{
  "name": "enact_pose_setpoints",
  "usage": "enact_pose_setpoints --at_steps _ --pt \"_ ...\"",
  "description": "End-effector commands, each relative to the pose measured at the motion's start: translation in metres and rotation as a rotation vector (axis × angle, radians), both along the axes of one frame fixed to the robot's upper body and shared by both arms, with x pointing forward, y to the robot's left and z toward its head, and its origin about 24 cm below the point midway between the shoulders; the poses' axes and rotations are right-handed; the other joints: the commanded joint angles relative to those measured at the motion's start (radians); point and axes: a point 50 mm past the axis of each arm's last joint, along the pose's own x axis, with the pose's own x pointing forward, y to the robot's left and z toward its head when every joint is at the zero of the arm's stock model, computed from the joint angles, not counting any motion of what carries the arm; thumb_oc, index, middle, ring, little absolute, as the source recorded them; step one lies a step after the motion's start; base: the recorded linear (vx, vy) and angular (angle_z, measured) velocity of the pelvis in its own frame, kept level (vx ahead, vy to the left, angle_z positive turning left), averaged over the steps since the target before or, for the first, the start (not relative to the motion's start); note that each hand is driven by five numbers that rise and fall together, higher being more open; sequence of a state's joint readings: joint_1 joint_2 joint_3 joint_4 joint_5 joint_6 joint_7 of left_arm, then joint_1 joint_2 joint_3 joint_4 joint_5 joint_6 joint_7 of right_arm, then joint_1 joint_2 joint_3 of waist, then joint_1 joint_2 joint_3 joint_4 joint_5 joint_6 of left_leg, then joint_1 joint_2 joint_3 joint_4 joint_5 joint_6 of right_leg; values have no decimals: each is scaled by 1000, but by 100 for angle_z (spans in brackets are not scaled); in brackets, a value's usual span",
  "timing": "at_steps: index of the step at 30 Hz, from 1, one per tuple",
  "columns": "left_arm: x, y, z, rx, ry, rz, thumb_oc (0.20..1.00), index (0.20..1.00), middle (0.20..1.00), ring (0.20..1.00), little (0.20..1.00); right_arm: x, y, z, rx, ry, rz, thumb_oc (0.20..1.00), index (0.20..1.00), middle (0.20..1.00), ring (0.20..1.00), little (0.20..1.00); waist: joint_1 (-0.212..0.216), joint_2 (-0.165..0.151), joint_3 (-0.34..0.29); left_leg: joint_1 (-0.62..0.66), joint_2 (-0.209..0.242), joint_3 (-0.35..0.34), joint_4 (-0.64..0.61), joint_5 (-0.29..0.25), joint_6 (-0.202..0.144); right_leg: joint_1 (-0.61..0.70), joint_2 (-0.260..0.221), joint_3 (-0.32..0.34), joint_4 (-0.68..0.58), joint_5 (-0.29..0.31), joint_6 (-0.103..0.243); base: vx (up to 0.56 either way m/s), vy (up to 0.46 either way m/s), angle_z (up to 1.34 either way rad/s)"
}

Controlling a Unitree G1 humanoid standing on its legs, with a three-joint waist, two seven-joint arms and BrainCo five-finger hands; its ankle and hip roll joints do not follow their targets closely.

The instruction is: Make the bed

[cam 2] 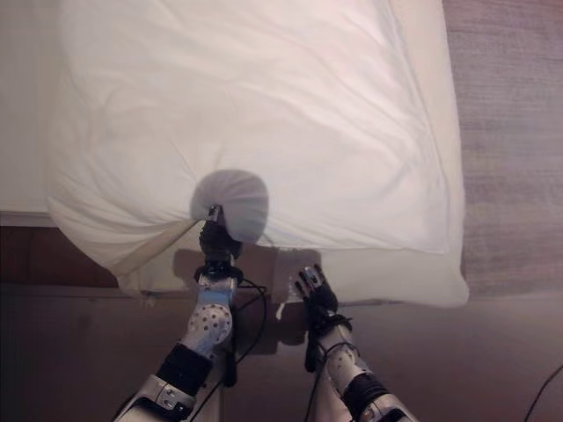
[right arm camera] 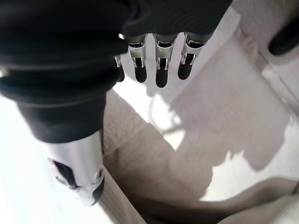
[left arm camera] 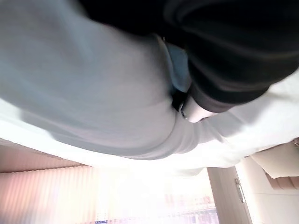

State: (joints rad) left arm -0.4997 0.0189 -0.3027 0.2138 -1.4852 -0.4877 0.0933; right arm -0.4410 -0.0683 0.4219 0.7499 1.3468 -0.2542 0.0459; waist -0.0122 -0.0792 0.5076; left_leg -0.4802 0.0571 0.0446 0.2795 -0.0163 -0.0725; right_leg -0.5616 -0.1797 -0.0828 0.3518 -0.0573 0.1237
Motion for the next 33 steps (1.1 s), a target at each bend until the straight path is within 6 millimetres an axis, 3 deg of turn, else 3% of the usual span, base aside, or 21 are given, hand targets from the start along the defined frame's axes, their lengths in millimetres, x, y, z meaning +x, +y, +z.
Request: enact_pose_setpoints --at_steps 1,7,15,19,20,25,30,33 --pt "-20 -14 73 -43 -364 -17 200 200 200 200 200 1 7 13 153 -47 -36 1000 1000 1000 1000 1000 27 35 -23 -23 -46 -19 -31 11 26 48 2 -77 -91 108 -1 24 2 19" --pt "-26 -2 78 -32 -396 39 200 200 200 200 200 4 8 22 191 -88 -46 1000 1000 1000 1000 1000 38 41 -23 -23 -52 -28 -30 11 28 55 -4 -86 -93 105 -1 14 6 7" --pt "-28 15 80 -38 -386 148 200 200 200 200 200 17 -4 51 300 -198 -178 1000 1000 1000 1000 1000 43 57 -30 -32 -57 -33 -29 14 25 54 -10 -94 -88 97 0 0 0 0" --pt "-30 26 80 -18 -368 218 200 200 200 200 200 22 -18 68 315 -264 -267 1000 1000 1000 1000 1000 40 61 -33 -43 -56 -32 -25 16 28 47 -14 -95 -86 97 -1 4 9 3" --pt "-32 38 82 4 -363 283 200 200 200 200 200 26 -33 77 310 -295 -344 1000 1000 1000 1000 1000 41 66 -33 -43 -56 -32 -21 10 28 43 -14 -94 -79 90 -1 5 14 5" --pt "-33 52 82 27 -353 355 200 200 200 200 200 28 -52 83 285 -318 -419 1000 1000 1000 1000 1000 38 69 -40 -56 -58 -30 -18 13 29 31 -17 -94 -76 93 -1 4 9 3" --pt "-35 78 78 73 -318 485 200 200 200 200 200 26 -94 88 270 -343 -602 1000 1000 1000 1000 1000 30 71 -49 -62 -58 -27 -10 5 32 21 -18 -88 -69 90 1 0 0 0" --pt "-36 83 76 78 -304 515 200 200 200 200 200 25 -102 89 267 -339 -641 1000 1000 1000 1000 1000 29 73 -52 -66 -58 -26 -7 3 33 17 -18 -84 -65 87 1 0 0 0"
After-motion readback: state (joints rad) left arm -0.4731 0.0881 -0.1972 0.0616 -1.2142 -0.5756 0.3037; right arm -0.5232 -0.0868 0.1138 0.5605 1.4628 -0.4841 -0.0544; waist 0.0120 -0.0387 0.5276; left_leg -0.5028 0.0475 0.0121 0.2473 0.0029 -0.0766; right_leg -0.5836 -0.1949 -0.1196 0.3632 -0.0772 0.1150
